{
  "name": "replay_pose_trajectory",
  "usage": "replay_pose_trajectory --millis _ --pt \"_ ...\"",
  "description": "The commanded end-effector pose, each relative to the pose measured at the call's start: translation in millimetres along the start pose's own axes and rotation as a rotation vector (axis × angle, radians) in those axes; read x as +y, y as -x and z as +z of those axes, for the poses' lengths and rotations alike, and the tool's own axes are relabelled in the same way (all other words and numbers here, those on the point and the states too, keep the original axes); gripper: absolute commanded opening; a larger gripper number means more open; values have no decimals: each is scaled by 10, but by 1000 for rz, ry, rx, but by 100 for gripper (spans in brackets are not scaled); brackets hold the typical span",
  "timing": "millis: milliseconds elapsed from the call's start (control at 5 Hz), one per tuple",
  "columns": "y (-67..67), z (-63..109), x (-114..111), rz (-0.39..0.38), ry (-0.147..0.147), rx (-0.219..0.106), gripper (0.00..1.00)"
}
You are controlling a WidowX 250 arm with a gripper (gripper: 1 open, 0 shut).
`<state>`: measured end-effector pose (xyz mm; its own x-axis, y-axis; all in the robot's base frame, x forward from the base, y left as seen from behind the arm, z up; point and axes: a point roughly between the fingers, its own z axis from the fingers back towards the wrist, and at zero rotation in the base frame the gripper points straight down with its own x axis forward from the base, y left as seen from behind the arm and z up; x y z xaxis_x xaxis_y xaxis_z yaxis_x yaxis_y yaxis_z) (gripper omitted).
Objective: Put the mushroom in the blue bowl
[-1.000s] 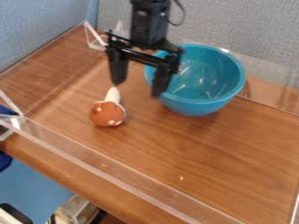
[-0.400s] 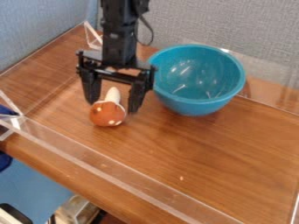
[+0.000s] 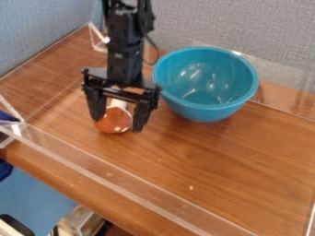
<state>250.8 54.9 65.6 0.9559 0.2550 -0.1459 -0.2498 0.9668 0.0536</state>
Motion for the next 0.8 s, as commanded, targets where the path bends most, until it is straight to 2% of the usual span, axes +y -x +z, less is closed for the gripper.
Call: replay_pose_trajectory --millis 0,200,600 --pt "-217 29 116 65 5 -49 100" --pt "-316 -41 185 110 8 -38 100" --pt "-656 -74 147 -49 -9 -43 100"
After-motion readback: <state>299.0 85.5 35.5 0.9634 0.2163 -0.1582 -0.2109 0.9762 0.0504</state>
